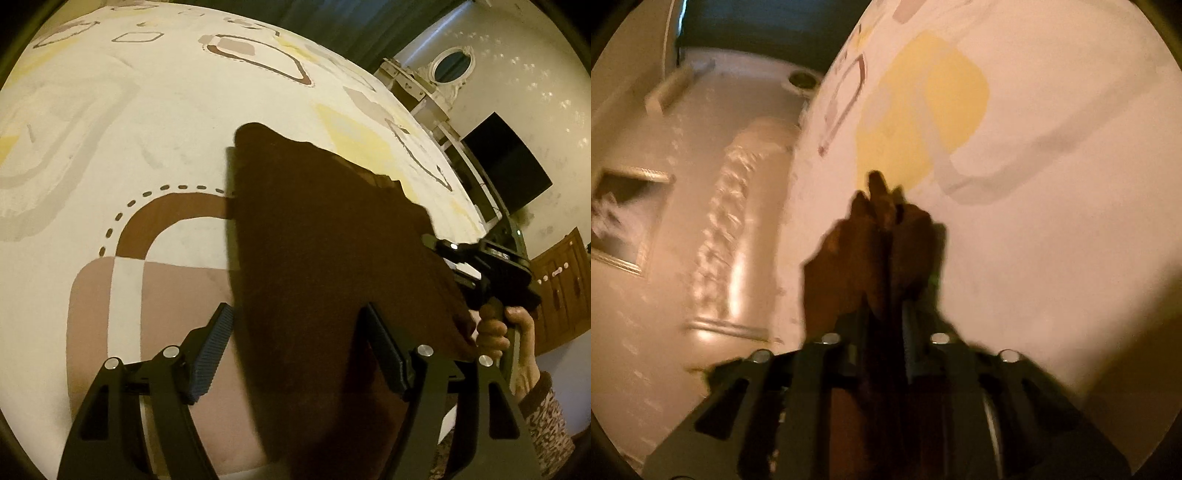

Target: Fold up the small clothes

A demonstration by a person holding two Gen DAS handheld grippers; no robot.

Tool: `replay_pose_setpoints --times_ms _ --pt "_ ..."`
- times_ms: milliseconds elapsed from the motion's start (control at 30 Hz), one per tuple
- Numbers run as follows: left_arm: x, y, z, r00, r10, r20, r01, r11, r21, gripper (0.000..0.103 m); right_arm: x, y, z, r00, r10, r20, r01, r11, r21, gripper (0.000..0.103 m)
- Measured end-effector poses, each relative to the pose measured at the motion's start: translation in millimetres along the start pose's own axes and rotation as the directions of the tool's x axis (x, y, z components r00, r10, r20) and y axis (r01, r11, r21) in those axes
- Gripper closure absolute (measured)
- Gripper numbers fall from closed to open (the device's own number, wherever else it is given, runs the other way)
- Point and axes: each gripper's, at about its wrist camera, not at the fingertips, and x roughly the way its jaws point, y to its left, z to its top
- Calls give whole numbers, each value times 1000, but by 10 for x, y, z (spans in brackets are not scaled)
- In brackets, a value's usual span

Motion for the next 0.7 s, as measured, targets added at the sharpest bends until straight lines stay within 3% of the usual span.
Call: replay_pose_setpoints --times_ms 367,700 --pt "31 -54 -42 999 30 15 -31 998 53 28 -64 -322 -13 994 95 50 -98 993 71 90" --pt "-20 -94 -89 999 46 7 -46 998 35 28 -411 -470 -301 994 55 97 -66 992 111 89"
